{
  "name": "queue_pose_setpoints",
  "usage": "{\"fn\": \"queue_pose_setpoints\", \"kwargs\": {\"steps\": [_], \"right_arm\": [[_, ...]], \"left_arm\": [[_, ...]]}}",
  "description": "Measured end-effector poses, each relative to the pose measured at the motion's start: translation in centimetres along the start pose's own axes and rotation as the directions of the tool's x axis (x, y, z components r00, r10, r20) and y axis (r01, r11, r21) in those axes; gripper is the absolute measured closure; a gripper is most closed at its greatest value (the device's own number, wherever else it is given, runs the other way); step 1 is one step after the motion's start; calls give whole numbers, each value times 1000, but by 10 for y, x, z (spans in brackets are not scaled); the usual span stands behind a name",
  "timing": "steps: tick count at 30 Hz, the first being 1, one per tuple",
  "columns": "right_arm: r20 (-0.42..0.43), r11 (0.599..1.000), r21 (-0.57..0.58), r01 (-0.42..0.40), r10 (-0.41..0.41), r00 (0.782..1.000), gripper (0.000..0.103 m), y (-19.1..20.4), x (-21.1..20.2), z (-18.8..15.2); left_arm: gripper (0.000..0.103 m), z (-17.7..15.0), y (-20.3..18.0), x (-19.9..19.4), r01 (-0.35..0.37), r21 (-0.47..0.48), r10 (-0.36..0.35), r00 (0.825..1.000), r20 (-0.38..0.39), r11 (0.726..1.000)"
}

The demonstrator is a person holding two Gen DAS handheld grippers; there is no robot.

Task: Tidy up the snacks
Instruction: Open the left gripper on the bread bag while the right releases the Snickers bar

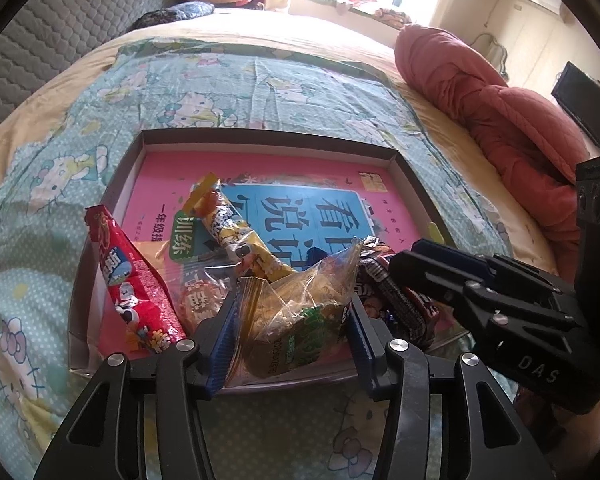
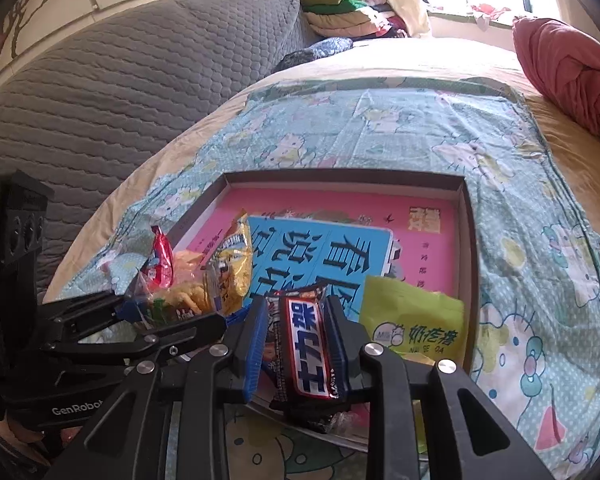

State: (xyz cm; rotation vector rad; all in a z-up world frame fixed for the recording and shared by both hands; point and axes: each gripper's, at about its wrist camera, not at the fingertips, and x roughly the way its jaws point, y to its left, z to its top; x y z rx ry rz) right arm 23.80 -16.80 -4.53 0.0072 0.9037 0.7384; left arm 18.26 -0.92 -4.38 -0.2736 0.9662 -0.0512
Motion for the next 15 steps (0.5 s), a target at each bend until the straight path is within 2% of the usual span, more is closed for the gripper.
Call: {"fn": "queue_pose_setpoints", "kwargs": {"steps": [11, 13, 15], "right_arm": [[88, 999, 29, -30, 27, 996, 71, -2, -26, 9], [117, 999, 26, -34, 31, 993, 70, 0, -34, 10], [144, 999, 20, -27, 24, 989, 63, 3, -43, 9]], "left_arm": [[41, 2, 0, -12, 1, -3, -1, 1000, 11, 1000], [36, 2, 1, -18, 4, -2, -4, 1000, 24, 1000], [34, 2, 0, -26, 7, 4, -7, 999, 36, 1000]]}}
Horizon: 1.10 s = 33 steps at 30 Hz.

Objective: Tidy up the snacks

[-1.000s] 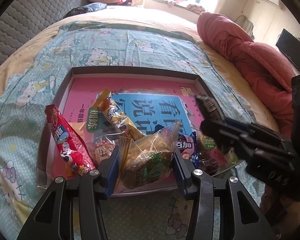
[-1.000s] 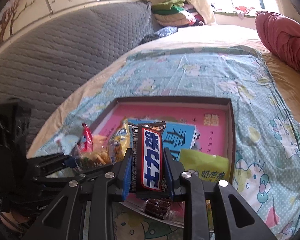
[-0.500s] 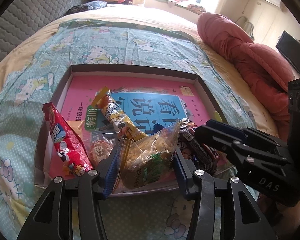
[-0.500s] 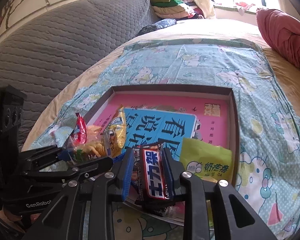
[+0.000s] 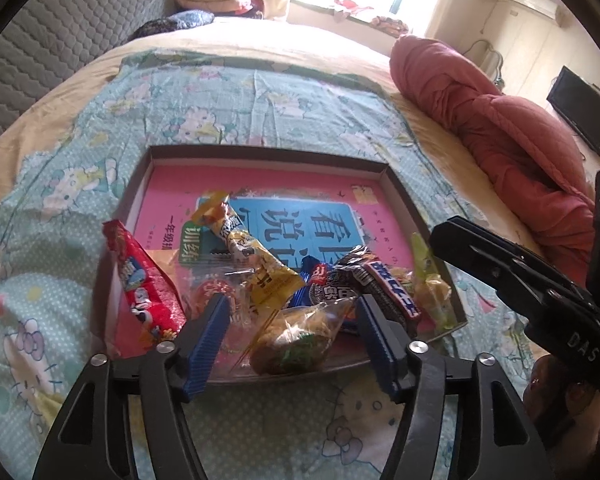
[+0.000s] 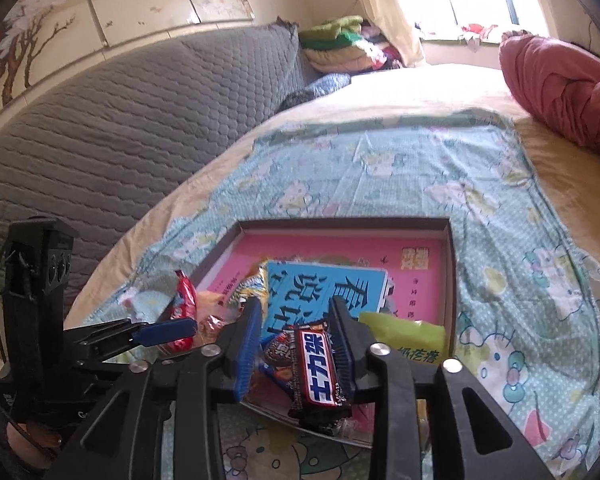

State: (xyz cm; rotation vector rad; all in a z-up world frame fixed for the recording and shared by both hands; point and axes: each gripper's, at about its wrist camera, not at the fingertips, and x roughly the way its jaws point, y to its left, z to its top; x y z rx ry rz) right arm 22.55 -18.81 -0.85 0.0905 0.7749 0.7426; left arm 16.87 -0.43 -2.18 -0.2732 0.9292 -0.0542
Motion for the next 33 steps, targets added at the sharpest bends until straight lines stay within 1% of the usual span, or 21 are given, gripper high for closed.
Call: {"fn": "queue_pose_setpoints", "kwargs": {"steps": [4, 6, 8, 11, 15, 16, 18, 19, 23, 27, 33], "right_arm": [[68, 999, -16, 27, -26, 997, 53, 12, -23, -6], [96, 999, -8, 52, -51, 994, 40, 18, -35, -12], [108, 998, 9, 65, -66, 992, 33, 23, -43, -18], [101, 994, 18, 106, -107, 989, 25, 33, -47, -27], [60, 983, 8, 184, -185, 981, 16, 47, -49, -45], [53, 982, 8, 191, -191, 980, 14, 50, -50, -49], [31, 977, 8, 211, -212, 977, 3, 57, -53, -59], [21, 974, 7, 226, -226, 974, 2, 60, -54, -63], [0, 964, 12, 267, -267, 964, 2, 69, -60, -78], [-14, 948, -4, 320, -320, 947, 2, 77, -64, -86], [-22, 934, 18, 356, -356, 934, 2, 77, -71, -92]], "left_arm": [[28, -4, 0, -18, -12, 13, 12, 1000, 15, 1000], [27, -9, 2, -26, -27, 14, 26, 1000, 16, 1000], [25, -14, 5, -33, -39, 11, 39, 999, 11, 999], [24, -24, 10, -44, -52, 6, 52, 999, 6, 999], [23, -35, 16, -58, -84, 7, 84, 996, -1, 996], [23, -37, 17, -61, -94, 7, 94, 996, -5, 996], [23, -44, 19, -69, -101, 6, 101, 995, -6, 995], [23, -47, 20, -73, -99, 3, 99, 995, -4, 995], [23, -62, 20, -81, -105, 3, 105, 994, -22, 994], [23, -73, 16, -90, -103, 16, 103, 994, -27, 995], [23, -83, 15, -98, -105, 22, 106, 994, -31, 994]]}}
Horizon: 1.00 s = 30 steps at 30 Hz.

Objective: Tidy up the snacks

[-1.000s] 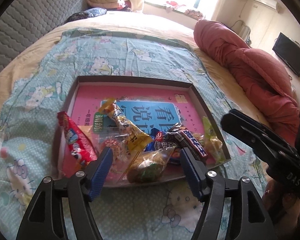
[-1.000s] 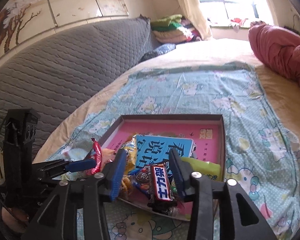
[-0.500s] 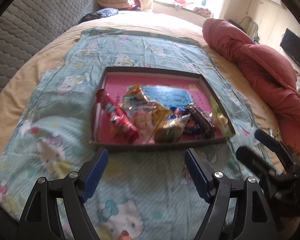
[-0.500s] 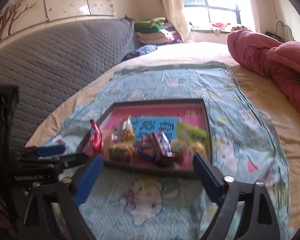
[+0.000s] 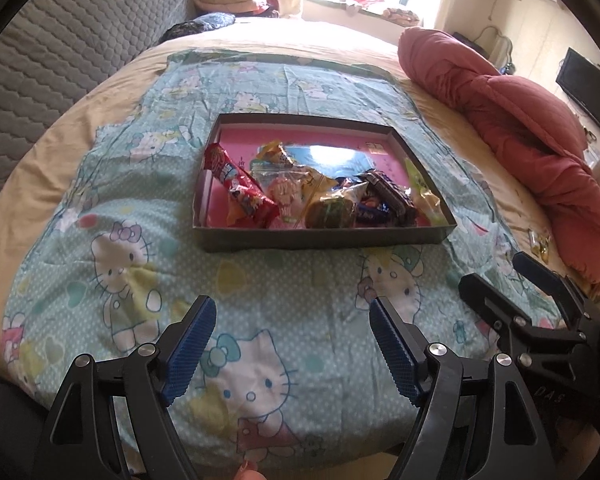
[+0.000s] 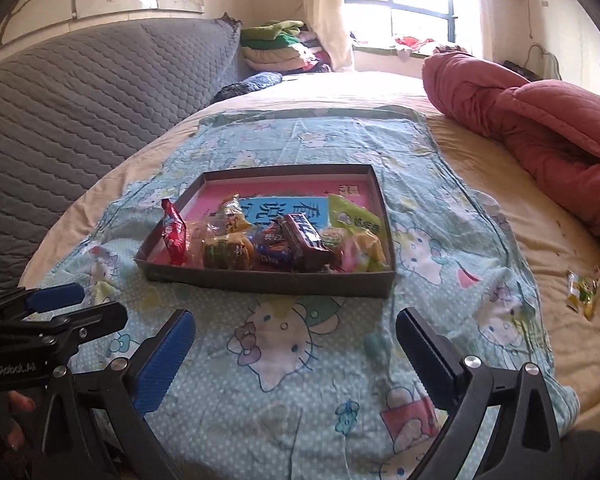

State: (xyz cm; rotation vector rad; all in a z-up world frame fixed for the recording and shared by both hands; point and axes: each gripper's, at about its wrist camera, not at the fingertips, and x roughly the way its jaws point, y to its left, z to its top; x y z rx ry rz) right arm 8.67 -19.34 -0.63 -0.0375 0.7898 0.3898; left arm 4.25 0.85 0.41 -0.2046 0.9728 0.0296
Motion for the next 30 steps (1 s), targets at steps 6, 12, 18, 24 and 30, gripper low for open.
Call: {"fn": "queue_pose_setpoints", "kwargs": {"steps": [6, 12, 18, 24, 30], "right_arm": [[-14, 1000, 8, 16, -16, 1000, 2, 0, -2, -4], [-8, 1000, -12, 27, -27, 1000, 2, 4, -5, -6], [-12, 999, -13, 30, -30, 999, 2, 4, -5, -7], [-26, 999, -9, 45, -45, 999, 2, 3, -2, -9], [-10, 998, 4, 56, -56, 998, 2, -3, -3, -8]], "left_arm": [[23, -1, 5, -2, 0, -18, 0, 1000, 3, 1000], [23, -3, 4, 0, 5, -18, -5, 1000, 1, 1000], [23, -3, 4, 0, 7, -18, -7, 1000, 3, 1000], [23, -5, 2, 4, 3, -11, -3, 1000, -13, 1000], [23, -4, -2, 4, -3, 4, 3, 1000, -7, 1000]]}}
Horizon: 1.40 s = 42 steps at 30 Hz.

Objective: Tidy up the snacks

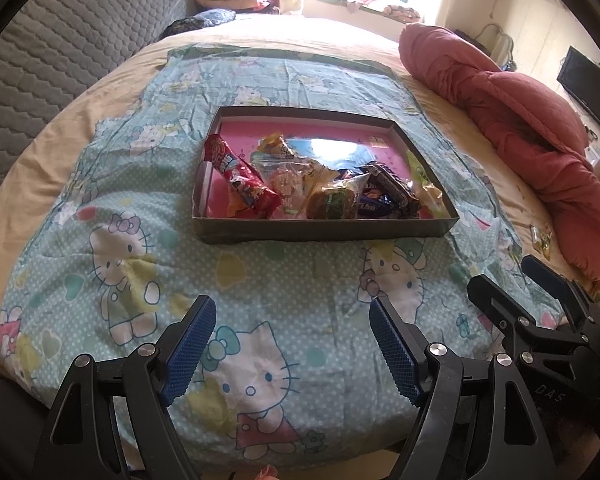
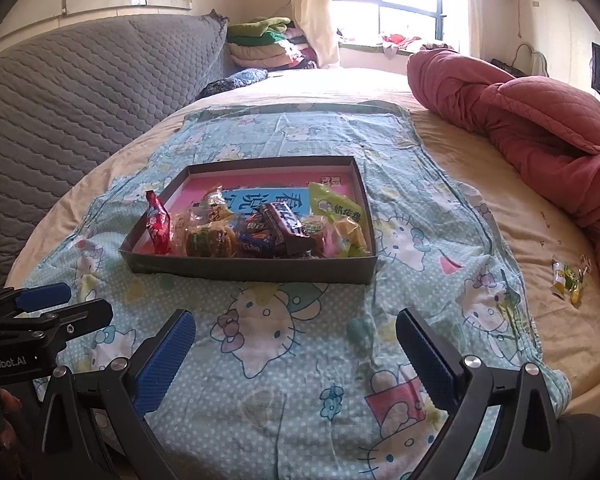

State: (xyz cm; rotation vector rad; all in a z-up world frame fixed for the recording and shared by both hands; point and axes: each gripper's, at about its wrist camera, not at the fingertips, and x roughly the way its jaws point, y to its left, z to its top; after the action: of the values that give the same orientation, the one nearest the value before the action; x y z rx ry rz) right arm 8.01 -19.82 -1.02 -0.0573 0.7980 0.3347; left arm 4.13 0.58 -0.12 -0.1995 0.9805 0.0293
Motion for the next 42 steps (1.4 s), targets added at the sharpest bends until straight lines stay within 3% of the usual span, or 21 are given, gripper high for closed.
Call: {"fn": "queue_pose_setpoints", "kwargs": {"steps": [42], "right_arm": [[-18, 1000, -7, -19, 19, 1000, 2, 2, 10, -3]], "left_arm": [[23, 1, 5, 4, -64, 1, 64, 998, -1, 998]]}}
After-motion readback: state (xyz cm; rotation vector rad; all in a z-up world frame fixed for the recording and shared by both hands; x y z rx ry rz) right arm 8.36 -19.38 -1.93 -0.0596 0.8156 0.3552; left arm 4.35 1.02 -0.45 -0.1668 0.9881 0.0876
